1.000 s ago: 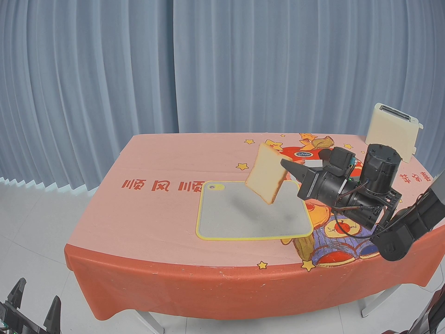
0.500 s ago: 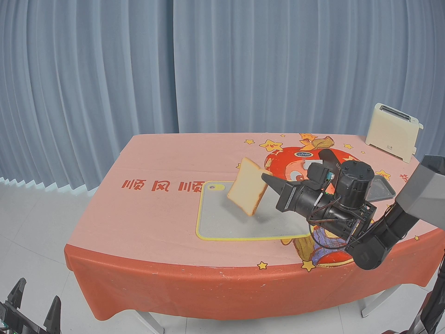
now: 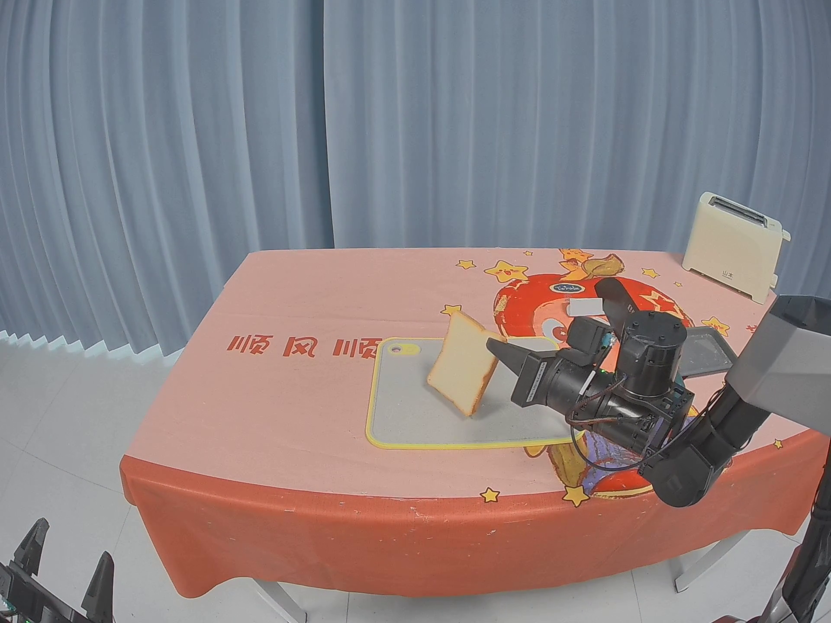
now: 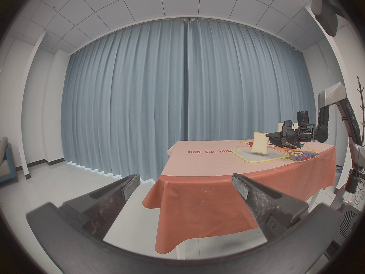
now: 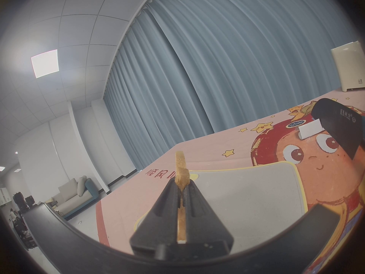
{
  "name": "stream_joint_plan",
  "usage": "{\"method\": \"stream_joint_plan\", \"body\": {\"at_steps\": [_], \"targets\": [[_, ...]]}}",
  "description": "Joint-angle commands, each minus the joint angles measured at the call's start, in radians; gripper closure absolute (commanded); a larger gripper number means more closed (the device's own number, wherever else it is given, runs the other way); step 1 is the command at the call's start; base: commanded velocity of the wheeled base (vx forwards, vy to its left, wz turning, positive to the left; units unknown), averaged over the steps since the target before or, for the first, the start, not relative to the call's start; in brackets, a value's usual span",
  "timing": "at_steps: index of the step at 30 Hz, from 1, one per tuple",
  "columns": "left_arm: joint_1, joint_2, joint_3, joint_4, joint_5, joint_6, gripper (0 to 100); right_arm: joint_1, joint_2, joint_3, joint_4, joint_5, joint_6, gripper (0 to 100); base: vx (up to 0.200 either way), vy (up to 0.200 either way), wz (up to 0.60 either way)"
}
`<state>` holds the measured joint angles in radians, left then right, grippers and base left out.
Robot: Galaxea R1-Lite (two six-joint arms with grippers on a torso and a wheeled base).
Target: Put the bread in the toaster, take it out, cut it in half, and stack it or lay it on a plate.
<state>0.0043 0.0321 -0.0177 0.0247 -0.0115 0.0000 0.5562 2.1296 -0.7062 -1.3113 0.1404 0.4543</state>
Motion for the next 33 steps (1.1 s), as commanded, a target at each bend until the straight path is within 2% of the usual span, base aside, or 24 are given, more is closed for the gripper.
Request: {"method": "stream_joint_plan", "body": {"at_steps": [1, 17, 18, 26, 33], "targets": [[0.0, 0.002, 0.008, 0.0, 0.001, 0.0, 0, 0.001, 0.003, -0.001, 0.0, 0.002, 0.0, 100, 0.0, 0.0, 0.0], [0.0, 0.002, 0.008, 0.0, -0.001, 0.0, 0, 0.008, 0.004, -0.001, -0.002, 0.001, -0.003, 100, 0.0, 0.0, 0.0], [0.0, 0.002, 0.008, 0.0, -0.001, 0.0, 0, 0.008, 0.004, -0.001, -0.002, 0.001, -0.003, 0, 0.0, 0.0, 0.0], [0.0, 0.002, 0.008, 0.0, -0.001, 0.0, 0, 0.007, 0.009, 0.001, 0.0, -0.01, -0.003, 0, 0.0, 0.0, 0.0], [0.0, 0.002, 0.008, 0.0, 0.001, 0.0, 0, 0.022, 0.0, -0.009, 0.058, -0.07, -0.006, 0, 0.0, 0.0, 0.0]]}}
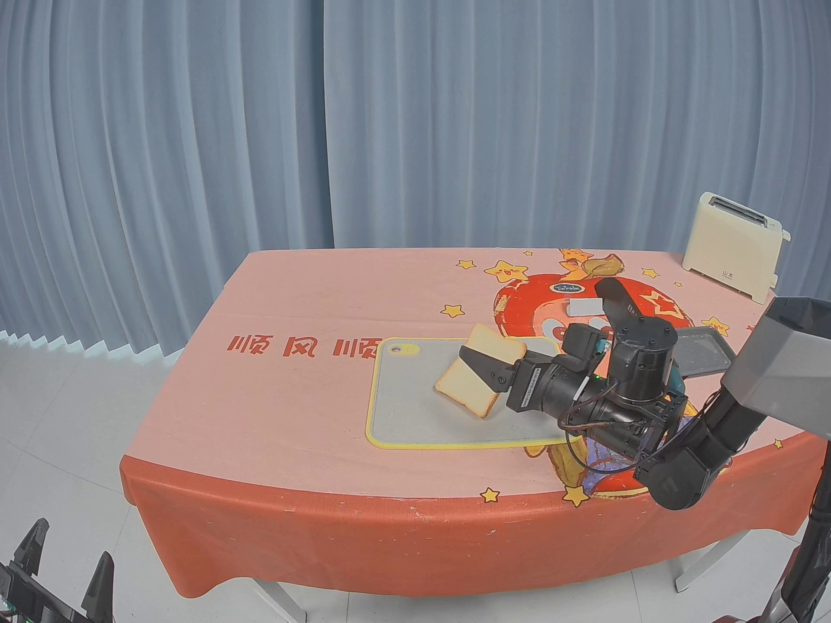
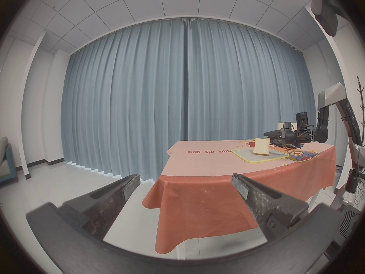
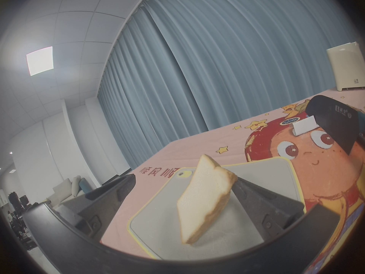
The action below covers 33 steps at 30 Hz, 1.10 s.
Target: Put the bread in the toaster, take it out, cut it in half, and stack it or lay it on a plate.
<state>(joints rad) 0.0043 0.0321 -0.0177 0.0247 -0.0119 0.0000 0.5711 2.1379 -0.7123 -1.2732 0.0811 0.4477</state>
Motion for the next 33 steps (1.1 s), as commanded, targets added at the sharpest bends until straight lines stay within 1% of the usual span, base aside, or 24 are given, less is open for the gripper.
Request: {"method": "stream_joint_plan", "body": {"at_steps": [1, 5, 6, 7, 8, 10, 13, 16, 19, 20, 21, 22, 29, 31, 32, 33], "targets": [[0.0, 0.002, 0.008, 0.0, 0.0, 0.0, 0, 0.009, -0.012, -0.004, 0.034, -0.015, 0.0, 0, 0.0, 0.0, 0.0], [0.0, 0.002, 0.008, 0.0, 0.001, 0.0, 0, 0.027, -0.03, -0.022, 0.123, -0.044, 0.003, 0, 0.0, 0.0, 0.0], [0.0, 0.002, 0.008, 0.0, 0.0, 0.0, 0, 0.03, -0.024, -0.038, 0.143, -0.061, 0.006, 0, 0.0, 0.0, 0.0], [0.0, 0.002, 0.008, 0.0, 0.0, 0.0, 0, 0.03, -0.024, -0.038, 0.143, -0.061, 0.006, 0, 0.0, 0.0, 0.0], [0.0, 0.002, 0.008, 0.0, 0.0, 0.0, 0, 0.032, -0.018, -0.058, 0.167, -0.098, 0.006, 0, 0.0, 0.0, 0.0], [0.0, 0.002, 0.008, 0.0, 0.0, 0.0, 0, 0.032, -0.015, -0.078, 0.187, -0.129, 0.008, 0, 0.0, 0.0, 0.0], [0.0, 0.002, 0.008, 0.0, 0.001, 0.0, 0, 0.027, -0.019, -0.093, 0.209, -0.136, 0.017, 0, 0.0, 0.0, 0.0], [0.0, 0.002, 0.008, 0.0, 0.0, 0.0, 0, 0.023, -0.033, -0.098, 0.27, -0.142, 0.019, 0, 0.0, 0.0, 0.0], [0.0, 0.002, 0.008, 0.0, 0.001, 0.0, 0, 0.02, -0.05, -0.11, 0.348, -0.155, 0.049, 0, 0.0, 0.0, 0.0], [0.0, 0.002, 0.008, 0.0, 0.001, 0.0, 0, 0.02, -0.05, -0.11, 0.348, -0.155, 0.049, 0, 0.0, 0.0, 0.0], [0.0, 0.002, 0.008, 0.0, 0.001, 0.0, 0, 0.023, -0.058, -0.114, 0.388, -0.155, 0.074, 0, 0.0, 0.0, 0.0], [0.0, 0.002, 0.008, 0.0, 0.0, 0.0, 0, 0.024, -0.062, -0.118, 0.406, -0.155, 0.08, 0, 0.0, 0.0, 0.0], [0.0, 0.002, 0.008, 0.0, 0.001, 0.0, 0, 0.027, -0.104, -0.119, 0.445, -0.155, 0.083, 0, 0.0, 0.0, 0.0], [0.0, 0.002, 0.008, 0.0, 0.0, 0.0, 0, 0.021, -0.107, -0.131, 0.483, -0.155, 0.086, 0, 0.0, 0.0, 0.0], [0.0, 0.002, 0.008, 0.0, 0.0, 0.0, 0, 0.021, -0.107, -0.131, 0.483, -0.155, 0.086, 0, 0.0, 0.0, 0.0], [0.0, 0.002, 0.008, 0.0, 0.0, 0.0, 0, 0.02, -0.113, -0.137, 0.502, -0.155, 0.097, 0, 0.0, 0.0, 0.0]]}}
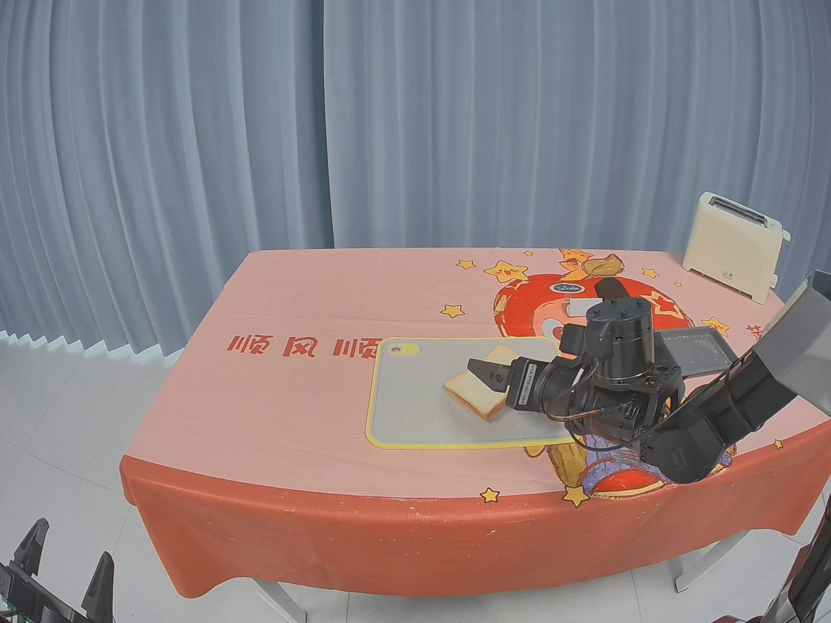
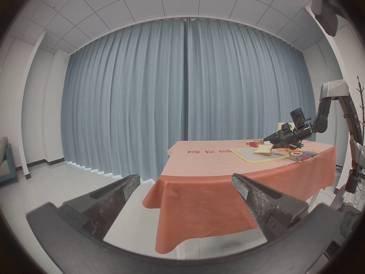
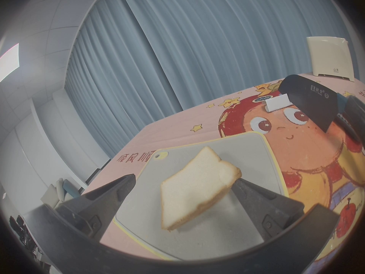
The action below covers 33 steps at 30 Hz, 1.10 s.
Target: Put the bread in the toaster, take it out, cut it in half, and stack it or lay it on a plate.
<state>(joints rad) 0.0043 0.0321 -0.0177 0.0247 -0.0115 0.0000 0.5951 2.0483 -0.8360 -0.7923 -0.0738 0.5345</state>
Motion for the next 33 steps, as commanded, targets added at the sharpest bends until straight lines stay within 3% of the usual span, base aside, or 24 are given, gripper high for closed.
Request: {"method": "stream_joint_plan", "body": {"at_steps": [1, 7, 11, 18, 23, 33], "targets": [[0.0, 0.002, 0.008, 0.0, -0.001, 0.0, 0, -0.005, -0.028, -0.015, 0.03, 0.0, 0.018, 0, 0.0, 0.0, 0.0], [0.0, 0.002, 0.008, 0.0, -0.001, 0.0, 0, -0.005, -0.043, -0.035, 0.145, 0.0, 0.027, 0, 0.0, 0.0, 0.0], [0.0, 0.002, 0.008, 0.0, -0.001, 0.0, 0, -0.006, -0.037, -0.066, 0.156, -0.001, 0.061, 0, 0.0, 0.0, 0.0], [0.0, 0.002, 0.008, 0.0, -0.001, 0.0, 0, -0.006, -0.088, -0.057, 0.163, 0.0, 0.062, 0, 0.0, 0.0, 0.0], [0.0, 0.002, 0.008, 0.0, 0.001, 0.0, 0, -0.017, -0.103, -0.028, 0.236, 0.0, 0.018, 0, 0.0, 0.0, 0.0], [0.0, 0.002, 0.008, 0.0, -0.001, 0.0, 0, -0.024, -0.2, -0.023, 0.237, -0.001, -0.014, 0, 0.0, 0.0, 0.0]]}}
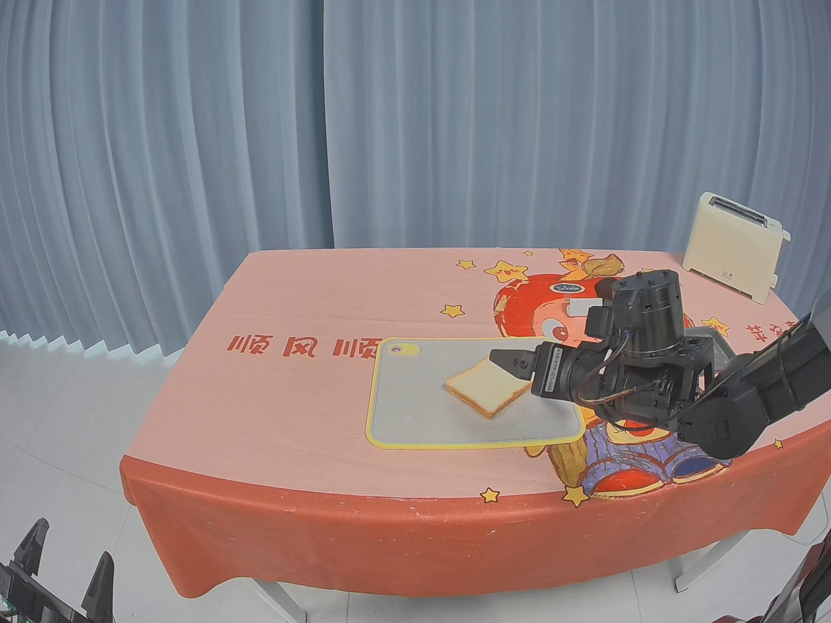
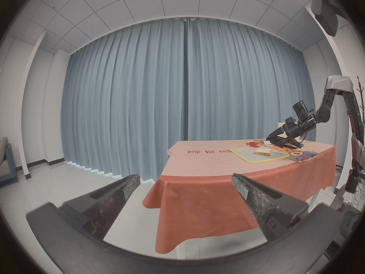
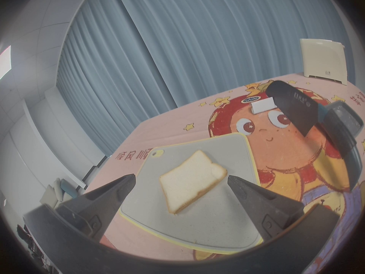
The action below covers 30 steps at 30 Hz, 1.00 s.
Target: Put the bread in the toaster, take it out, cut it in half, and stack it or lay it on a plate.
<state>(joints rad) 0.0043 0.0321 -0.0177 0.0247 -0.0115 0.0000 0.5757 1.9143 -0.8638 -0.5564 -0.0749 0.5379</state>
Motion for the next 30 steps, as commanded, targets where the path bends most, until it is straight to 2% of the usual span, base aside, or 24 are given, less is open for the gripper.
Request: {"method": "stream_joint_plan", "body": {"at_steps": [1, 4, 5, 6, 8, 11, 16, 19, 30], "targets": [[0.0, 0.002, 0.008, 0.0, 0.001, 0.0, 0, -0.007, -0.083, 0.008, 0.003, 0.0, -0.03, 0, 0.0, 0.0, 0.0], [0.0, 0.002, 0.008, 0.0, -0.001, 0.0, 0, -0.036, -0.129, 0.019, 0.003, -0.002, -0.07, 0, 0.0, 0.0, 0.0], [0.0, 0.002, 0.008, 0.0, -0.001, 0.0, 0, -0.036, -0.129, 0.019, 0.003, -0.002, -0.07, 0, 0.0, 0.0, 0.0], [0.0, 0.002, 0.008, 0.0, -0.001, 0.0, 0, -0.062, -0.143, 0.022, 0.003, -0.002, -0.11, 0, 0.0, 0.0, 0.0], [0.0, 0.002, 0.008, 0.0, -0.001, 0.0, 0, -0.088, -0.158, 0.031, 0.001, -0.003, -0.151, 0, 0.0, 0.0, 0.0], [0.0, 0.002, 0.008, 0.0, -0.001, 0.0, 0, -0.149, -0.185, 0.055, -0.013, -0.011, -0.246, 0, 0.0, 0.0, 0.0], [0.0, 0.002, 0.008, 0.0, -0.001, 0.0, 0, -0.238, -0.216, 0.083, -0.013, -0.026, -0.337, 0, 0.0, 0.0, 0.0], [0.0, 0.002, 0.008, 0.0, -0.001, 0.0, 0, -0.28, -0.213, 0.091, -0.011, -0.026, -0.349, 0, 0.0, 0.0, 0.0], [0.0, 0.002, 0.008, 0.0, -0.001, 0.0, 0, -0.343, -0.208, 0.126, -0.014, -0.013, -0.348, 0, 0.0, 0.0, 0.0]]}}
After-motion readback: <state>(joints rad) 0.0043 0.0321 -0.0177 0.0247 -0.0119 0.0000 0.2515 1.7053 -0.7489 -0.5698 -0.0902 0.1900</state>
